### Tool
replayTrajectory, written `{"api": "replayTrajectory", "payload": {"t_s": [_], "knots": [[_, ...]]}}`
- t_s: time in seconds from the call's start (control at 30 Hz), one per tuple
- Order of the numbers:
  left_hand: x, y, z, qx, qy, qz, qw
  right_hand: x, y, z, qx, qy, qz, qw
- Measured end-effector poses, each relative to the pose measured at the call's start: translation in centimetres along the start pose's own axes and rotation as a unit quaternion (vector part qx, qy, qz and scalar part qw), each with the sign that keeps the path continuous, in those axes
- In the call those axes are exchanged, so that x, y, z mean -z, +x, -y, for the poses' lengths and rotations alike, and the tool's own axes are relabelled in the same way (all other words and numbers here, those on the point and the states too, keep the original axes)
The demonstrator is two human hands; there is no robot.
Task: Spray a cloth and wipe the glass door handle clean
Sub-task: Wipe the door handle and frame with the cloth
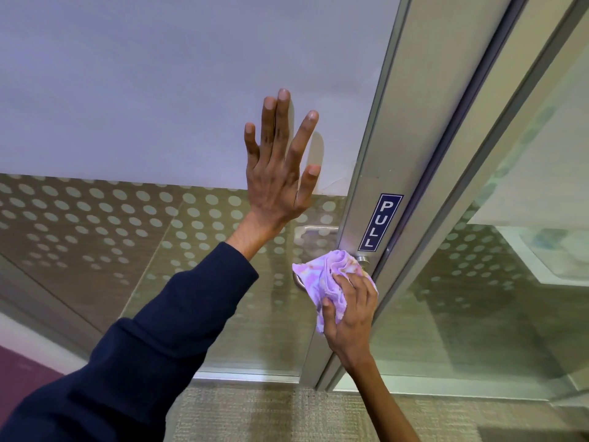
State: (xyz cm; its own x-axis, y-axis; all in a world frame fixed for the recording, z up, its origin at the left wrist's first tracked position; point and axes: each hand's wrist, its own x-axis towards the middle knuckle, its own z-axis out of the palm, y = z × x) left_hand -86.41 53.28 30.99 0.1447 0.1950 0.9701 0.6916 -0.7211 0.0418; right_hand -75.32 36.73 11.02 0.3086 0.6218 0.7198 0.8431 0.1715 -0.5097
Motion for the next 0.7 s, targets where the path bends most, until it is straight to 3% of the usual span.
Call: {"api": "replayTrajectory", "payload": {"t_s": [0.33,0.7], "knots": [[-0.3,-0.1,0.1,0.002,-0.009,-0.008,1.000,2.2,1.0,-3.1,0.006,-0.065,0.037,0.997],[-0.4,0.0,0.1,0.002,-0.014,-0.010,1.000,-0.1,-1.0,0.7,-0.204,0.069,-0.075,0.974]]}}
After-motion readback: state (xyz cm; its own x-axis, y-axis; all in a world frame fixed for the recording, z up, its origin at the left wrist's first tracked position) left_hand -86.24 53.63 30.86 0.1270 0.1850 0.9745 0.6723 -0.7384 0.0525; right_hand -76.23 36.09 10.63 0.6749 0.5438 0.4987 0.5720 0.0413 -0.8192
